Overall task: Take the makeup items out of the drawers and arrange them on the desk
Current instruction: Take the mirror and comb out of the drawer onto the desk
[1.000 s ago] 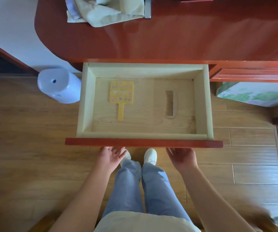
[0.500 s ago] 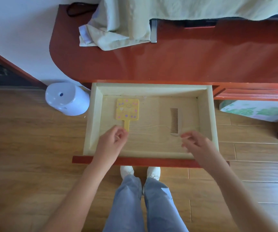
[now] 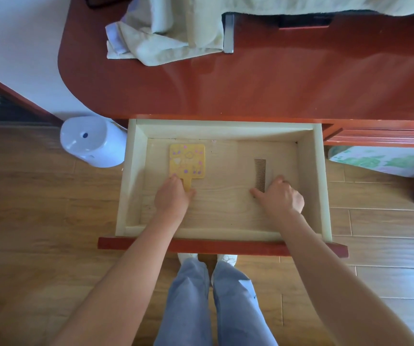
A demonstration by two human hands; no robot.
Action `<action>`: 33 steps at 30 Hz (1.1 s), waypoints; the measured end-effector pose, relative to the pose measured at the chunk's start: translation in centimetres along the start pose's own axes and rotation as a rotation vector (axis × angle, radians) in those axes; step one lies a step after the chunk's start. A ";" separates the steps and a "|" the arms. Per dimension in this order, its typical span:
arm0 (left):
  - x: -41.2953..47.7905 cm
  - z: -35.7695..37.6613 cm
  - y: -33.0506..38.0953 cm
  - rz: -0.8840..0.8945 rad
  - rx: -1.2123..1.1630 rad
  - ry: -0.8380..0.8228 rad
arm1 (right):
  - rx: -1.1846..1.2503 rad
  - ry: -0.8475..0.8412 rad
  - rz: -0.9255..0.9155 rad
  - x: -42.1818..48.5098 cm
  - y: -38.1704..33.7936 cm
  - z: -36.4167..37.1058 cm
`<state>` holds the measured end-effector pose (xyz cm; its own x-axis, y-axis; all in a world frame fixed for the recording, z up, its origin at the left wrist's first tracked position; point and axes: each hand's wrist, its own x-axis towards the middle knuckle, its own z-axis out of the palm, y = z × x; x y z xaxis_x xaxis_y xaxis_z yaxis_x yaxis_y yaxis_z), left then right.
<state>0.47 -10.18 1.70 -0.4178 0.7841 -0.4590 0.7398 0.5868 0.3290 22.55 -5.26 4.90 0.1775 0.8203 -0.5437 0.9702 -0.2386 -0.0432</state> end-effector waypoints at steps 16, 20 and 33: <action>-0.9 0.5 2.0 -0.012 0.225 0.040 | 0.540 -0.021 0.114 0.3 1.0 0.4; -1.2 -0.2 1.6 -0.003 -0.083 0.031 | 0.801 -0.098 0.058 0.7 1.9 0.9; -7.4 -5.6 2.4 -0.036 -0.957 -0.413 | 1.289 -0.317 -0.001 -4.2 3.5 -2.8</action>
<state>2.43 -13.45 10.49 -0.0849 0.7383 -0.6691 -0.0723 0.6652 0.7432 25.66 -8.11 9.33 -0.0398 0.7071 -0.7060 0.0887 -0.7013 -0.7073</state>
